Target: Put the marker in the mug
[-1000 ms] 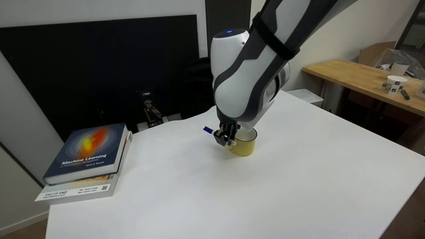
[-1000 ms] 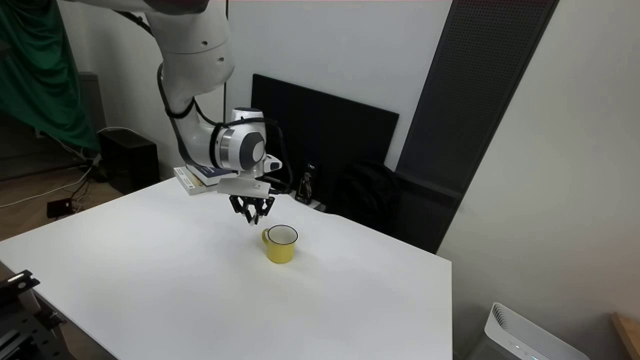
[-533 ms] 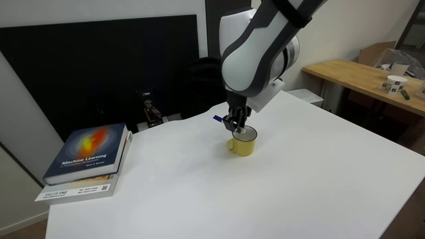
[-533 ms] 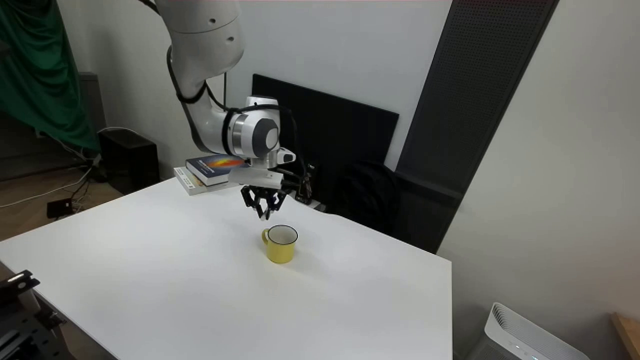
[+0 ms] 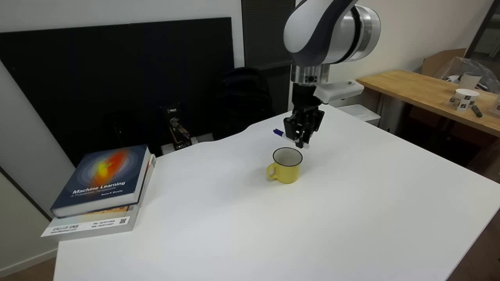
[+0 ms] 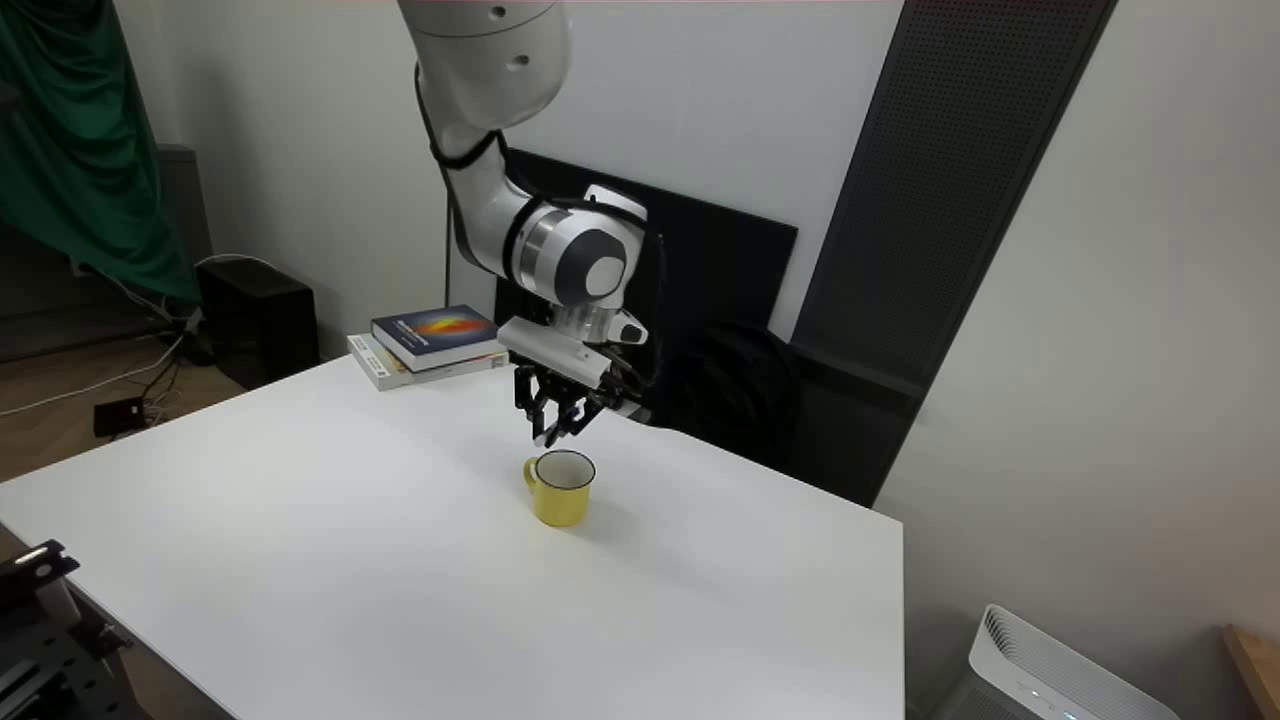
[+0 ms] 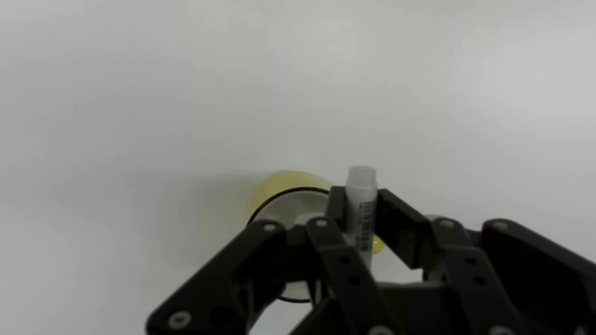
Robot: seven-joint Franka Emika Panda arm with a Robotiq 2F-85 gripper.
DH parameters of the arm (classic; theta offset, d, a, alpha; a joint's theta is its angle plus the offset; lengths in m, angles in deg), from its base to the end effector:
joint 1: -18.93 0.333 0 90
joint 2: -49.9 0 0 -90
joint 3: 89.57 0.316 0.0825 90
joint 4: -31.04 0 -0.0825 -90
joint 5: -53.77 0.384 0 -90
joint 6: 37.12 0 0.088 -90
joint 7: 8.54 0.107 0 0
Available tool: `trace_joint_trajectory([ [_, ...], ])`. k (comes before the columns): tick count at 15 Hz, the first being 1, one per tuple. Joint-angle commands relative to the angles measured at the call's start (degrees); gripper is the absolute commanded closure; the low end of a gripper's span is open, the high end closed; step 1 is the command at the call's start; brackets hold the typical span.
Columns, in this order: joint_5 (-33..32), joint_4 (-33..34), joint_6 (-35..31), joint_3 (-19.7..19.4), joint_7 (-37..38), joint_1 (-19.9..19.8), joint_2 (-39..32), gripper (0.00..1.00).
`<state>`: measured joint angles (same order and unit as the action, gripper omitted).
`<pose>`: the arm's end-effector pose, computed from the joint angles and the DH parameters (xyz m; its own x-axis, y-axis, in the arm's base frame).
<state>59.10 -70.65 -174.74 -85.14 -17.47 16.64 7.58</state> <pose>0.6417 0.0221 0.1340 0.9893 0.1090 -0.0972 0.0968 -0.9877 -0.1230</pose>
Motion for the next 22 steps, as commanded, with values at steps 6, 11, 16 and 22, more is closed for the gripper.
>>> trace_joint_trajectory([
  [6,16.1,7.9,13.9,4.7,-2.3,-8.7,-4.4,0.94],
  [11,23.6,15.2,20.3,5.0,-1.2,-11.3,-10.6,0.94],
  [16,29.9,21.7,24.5,5.2,-0.5,-13.3,-16.1,0.94],
  [22,38.0,26.2,26.6,4.7,0.3,-14.0,-21.5,0.94],
])
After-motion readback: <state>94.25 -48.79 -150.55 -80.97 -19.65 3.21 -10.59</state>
